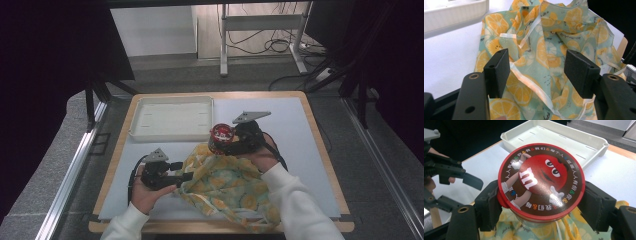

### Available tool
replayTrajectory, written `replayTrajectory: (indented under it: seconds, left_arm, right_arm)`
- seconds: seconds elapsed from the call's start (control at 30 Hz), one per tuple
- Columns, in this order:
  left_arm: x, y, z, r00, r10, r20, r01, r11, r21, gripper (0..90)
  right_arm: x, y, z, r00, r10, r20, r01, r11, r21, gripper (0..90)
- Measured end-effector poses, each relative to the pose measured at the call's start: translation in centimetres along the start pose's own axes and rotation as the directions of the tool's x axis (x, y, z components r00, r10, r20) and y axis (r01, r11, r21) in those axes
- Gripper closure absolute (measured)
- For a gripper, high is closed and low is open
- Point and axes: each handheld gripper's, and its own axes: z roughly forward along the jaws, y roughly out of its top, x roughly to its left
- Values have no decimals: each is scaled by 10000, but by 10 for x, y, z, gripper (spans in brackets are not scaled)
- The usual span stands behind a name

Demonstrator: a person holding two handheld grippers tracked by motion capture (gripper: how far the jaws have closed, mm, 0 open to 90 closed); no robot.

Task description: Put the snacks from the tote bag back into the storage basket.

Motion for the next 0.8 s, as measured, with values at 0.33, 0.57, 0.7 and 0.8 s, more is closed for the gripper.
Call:
replayTrajectory:
  seconds: [0.33,0.57,0.7,0.8]
  left_arm:
    - [1,-1,-1,10000,-68,23,68,10000,-2,378]
    - [2,0,-2,10000,-64,49,64,10000,-48,378]
    - [1,0,-2,10000,-55,63,55,10000,-56,377]
    - [1,-1,-1,9999,-69,82,69,10000,-20,377]
  right_arm:
    - [-6,13,13,10000,31,-26,-31,10000,15,258]
    - [-9,19,24,10000,18,27,-18,9999,108,258]
    - [-10,22,28,10000,76,-2,-75,9999,138,258]
    - [-11,25,32,10000,73,21,-73,9998,190,258]
